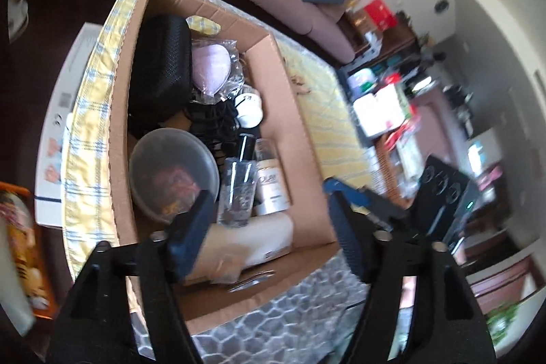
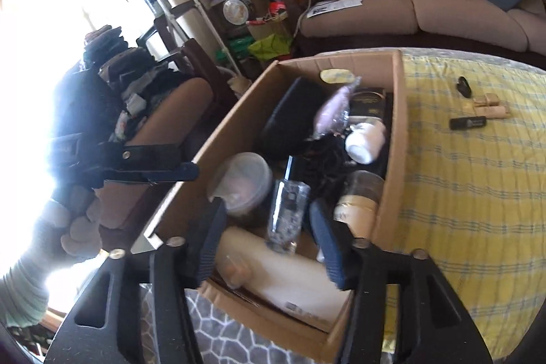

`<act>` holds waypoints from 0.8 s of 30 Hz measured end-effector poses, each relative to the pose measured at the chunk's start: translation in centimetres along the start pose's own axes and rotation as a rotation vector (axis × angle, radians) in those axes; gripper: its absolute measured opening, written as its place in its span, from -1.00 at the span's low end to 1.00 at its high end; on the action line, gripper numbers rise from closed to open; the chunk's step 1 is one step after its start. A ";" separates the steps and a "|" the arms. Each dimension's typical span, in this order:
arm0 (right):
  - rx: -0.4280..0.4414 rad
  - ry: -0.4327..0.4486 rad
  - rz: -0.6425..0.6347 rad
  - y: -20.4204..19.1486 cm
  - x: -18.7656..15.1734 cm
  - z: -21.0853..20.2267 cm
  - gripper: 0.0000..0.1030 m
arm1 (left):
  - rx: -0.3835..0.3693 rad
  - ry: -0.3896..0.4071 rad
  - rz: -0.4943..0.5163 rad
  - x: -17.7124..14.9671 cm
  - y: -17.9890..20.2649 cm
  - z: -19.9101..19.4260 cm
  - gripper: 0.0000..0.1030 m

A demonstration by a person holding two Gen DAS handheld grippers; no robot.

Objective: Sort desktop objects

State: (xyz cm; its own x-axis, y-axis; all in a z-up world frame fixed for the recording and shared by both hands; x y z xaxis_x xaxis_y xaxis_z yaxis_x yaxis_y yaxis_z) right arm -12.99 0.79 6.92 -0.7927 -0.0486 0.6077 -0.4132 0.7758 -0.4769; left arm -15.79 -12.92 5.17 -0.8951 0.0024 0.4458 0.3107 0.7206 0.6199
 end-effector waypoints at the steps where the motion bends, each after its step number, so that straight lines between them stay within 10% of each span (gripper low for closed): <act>1: -0.001 0.002 0.007 0.2 0.0 -0.2 0.34 | 0.030 -0.010 0.024 -0.3 0.2 0.1 0.48; 10: 0.015 -0.031 0.013 0.1 -0.7 -1.3 0.49 | 0.121 -0.025 0.073 -1.2 0.5 -1.1 0.46; 12: 0.026 -0.079 -0.008 -0.7 -1.1 -0.7 0.21 | 0.137 -0.013 0.081 -1.0 0.3 -1.8 0.33; 15: 0.056 -0.232 -0.001 -1.7 -2.2 1.8 -0.48 | 0.171 0.005 0.110 -0.9 0.1 -3.0 0.30; 24: -0.049 -0.691 -0.207 -2.3 -2.6 7.7 -0.58 | 0.184 0.006 0.113 -1.1 -2.0 -4.8 0.30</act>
State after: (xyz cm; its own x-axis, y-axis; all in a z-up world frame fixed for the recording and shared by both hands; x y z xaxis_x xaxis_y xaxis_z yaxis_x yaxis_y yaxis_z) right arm -13.43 -5.75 1.53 -0.8093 -0.5718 0.1341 -0.5778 0.7340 -0.3569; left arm -13.91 -17.70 6.57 -0.8558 0.0868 0.5099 0.3450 0.8303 0.4378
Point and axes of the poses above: each gripper's, at about its wrist camera, not at the fingertips, and z roughly the way its jaws point, y to its right, x to its top, the point moved 8 cm from there along z, roughly the way its jaws point, and after that the axes turned 7 degrees about z, right-handed, at the moved point
